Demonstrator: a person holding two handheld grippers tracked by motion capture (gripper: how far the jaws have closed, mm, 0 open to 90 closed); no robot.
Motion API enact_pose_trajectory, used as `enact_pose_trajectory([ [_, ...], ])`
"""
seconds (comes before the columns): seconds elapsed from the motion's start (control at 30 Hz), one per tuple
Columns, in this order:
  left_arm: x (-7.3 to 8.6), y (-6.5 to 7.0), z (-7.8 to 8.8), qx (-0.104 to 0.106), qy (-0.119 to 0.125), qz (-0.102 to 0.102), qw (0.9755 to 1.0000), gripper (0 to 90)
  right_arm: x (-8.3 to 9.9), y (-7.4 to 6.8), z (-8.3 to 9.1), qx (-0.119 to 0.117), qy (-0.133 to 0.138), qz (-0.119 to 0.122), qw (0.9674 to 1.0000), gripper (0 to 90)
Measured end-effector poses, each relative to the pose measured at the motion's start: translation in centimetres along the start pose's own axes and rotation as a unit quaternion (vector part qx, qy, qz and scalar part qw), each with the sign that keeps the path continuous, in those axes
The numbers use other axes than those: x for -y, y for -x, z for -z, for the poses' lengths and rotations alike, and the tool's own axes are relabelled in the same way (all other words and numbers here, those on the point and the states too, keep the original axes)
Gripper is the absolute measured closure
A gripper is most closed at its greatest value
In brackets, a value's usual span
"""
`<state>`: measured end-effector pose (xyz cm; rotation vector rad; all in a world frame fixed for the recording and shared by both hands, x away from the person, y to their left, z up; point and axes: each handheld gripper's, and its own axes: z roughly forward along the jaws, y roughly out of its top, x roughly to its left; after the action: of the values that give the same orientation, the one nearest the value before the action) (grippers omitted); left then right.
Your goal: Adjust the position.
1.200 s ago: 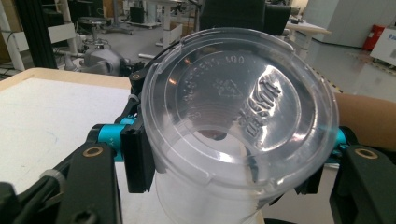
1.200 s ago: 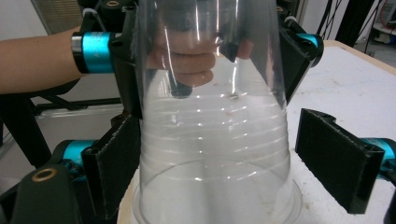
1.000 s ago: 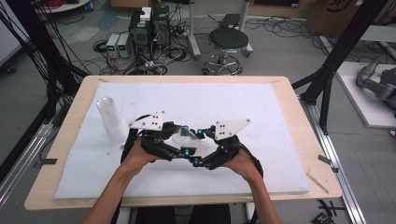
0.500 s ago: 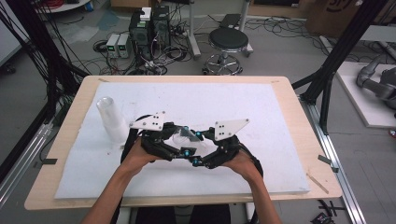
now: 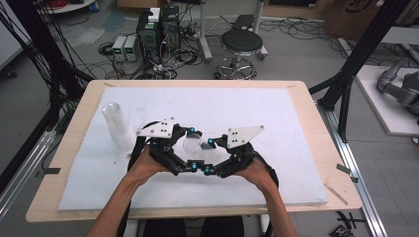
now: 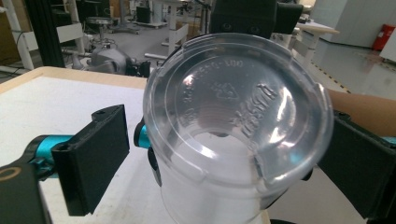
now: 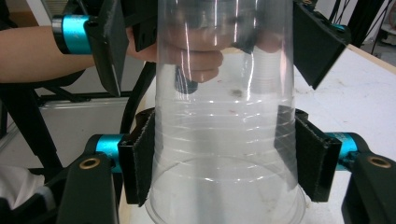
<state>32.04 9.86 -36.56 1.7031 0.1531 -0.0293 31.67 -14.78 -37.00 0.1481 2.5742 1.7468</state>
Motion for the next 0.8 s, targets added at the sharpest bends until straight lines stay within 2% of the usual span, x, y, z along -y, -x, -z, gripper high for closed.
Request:
enact_pose_trajectory([
  [0.13, 0.0, 0.0, 0.2, -0.007, -0.006, 0.0, 1.0, 6.7, 0.0, 0.0, 0.1, 0.003, 0.001, -0.002, 1.0, 32.6],
  [0.23, -0.1, 0.1, 0.7, -0.014, -0.021, -0.003, 0.9997, 6.8, 0.0, 0.0, 0.2, 0.003, -0.004, -0.002, 1.0, 32.6],
  [0.33, -0.3, 0.2, 1.3, -0.024, -0.052, -0.008, 0.9983, 6.8, -0.4, -0.2, 0.3, 0.004, -0.026, 0.003, 0.9997, 32.6],
  [0.4, -0.6, 0.2, 1.8, -0.027, -0.079, -0.009, 0.9964, 6.8, -0.8, -0.2, 0.4, 0.007, -0.042, 0.004, 0.9991, 32.6],
  [0.47, -0.9, 0.2, 2.2, -0.03, -0.11, -0.012, 0.9934, 6.8, -1.3, -0.2, 0.5, 0.01, -0.061, 0.001, 0.9981, 32.6],
  [0.57, -1.3, 0.1, 2.8, -0.028, -0.168, -0.018, 0.9853, 6.8, -2.0, 0.0, 0.6, 0.01, -0.102, -0.005, 0.9947, 32.6],
  [0.6, -1.4, 0.1, 3.0, -0.029, -0.191, -0.019, 0.981, 6.8, -2.2, 0.0, 0.5, 0.01, -0.118, -0.007, 0.9929, 32.6],
  [0.63, -1.5, 0.1, 3.0, -0.029, -0.203, -0.017, 0.9787, 6.8, -2.4, 0.1, 0.4, 0.011, -0.14, -0.003, 0.9901, 32.5],
  [0.7, -1.5, -0.1, 3.1, -0.026, -0.243, -0.013, 0.9695, 6.8, -2.7, 0.1, 0.2, 0.015, -0.17, -0.005, 0.9852, 32.5],
  [0.8, -1.5, -0.3, 3.2, -0.028, -0.298, -0.015, 0.9539, 6.8, -3.1, 0.1, -0.4, 0.016, -0.222, 0.002, 0.975, 32.5],
])
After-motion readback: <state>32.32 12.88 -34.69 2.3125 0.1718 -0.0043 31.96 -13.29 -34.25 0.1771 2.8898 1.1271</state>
